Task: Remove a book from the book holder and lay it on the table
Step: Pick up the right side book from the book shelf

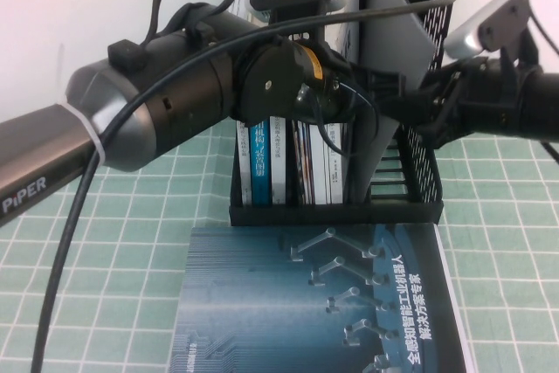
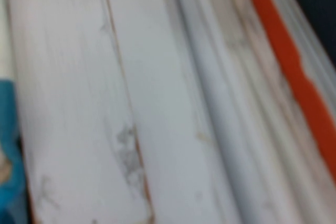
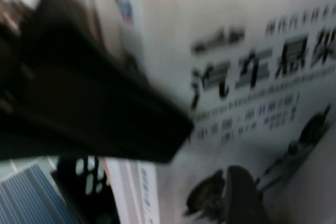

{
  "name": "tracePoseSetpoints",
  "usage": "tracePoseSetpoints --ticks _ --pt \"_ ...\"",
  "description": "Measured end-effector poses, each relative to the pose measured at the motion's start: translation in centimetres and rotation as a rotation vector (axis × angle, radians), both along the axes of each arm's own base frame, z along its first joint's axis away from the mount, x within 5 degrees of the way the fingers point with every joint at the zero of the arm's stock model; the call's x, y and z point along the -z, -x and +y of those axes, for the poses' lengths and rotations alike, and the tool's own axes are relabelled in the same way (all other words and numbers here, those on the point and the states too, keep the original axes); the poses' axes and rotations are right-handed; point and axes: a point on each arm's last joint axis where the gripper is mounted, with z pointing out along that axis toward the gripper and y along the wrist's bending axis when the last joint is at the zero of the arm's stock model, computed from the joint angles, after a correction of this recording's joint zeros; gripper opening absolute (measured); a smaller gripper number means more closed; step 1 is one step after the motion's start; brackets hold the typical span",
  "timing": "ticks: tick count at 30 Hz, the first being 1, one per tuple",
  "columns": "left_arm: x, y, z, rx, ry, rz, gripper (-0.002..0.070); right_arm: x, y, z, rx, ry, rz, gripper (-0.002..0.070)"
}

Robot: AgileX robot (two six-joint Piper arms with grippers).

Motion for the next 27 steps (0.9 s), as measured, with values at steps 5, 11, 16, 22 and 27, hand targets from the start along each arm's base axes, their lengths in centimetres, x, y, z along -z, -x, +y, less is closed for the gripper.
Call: tracePoseSetpoints --ticks 5,11,16,22,27 --pt "0.0 0.0 0.0 -0.002 0.007 0.004 -0.0003 1.7 -0.7 0.2 -0.03 0.049 -0.01 0.0158" --pt "-0.3 0.1 -0.2 -0.016 0.074 0.03 -0.0003 1.4 -0.5 0.4 -0.041 0.058 -0.031 0.0032" --pt "-2.5 0.7 0.3 -0.007 0.134 -0.026 -0.0003 -2.2 0.4 -0.3 0.018 0.077 -0.127 0.0024" --pt "-6.4 2.4 2.0 0.004 0.177 -0.109 -0.0003 -8.1 3.1 -1.4 0.089 0.075 -0.292 0.0015" --pt "-10.1 5.2 4.3 0.029 0.155 -0.18 -0.0003 -13.8 7.3 -2.4 0.128 -0.027 -0.405 0.0007"
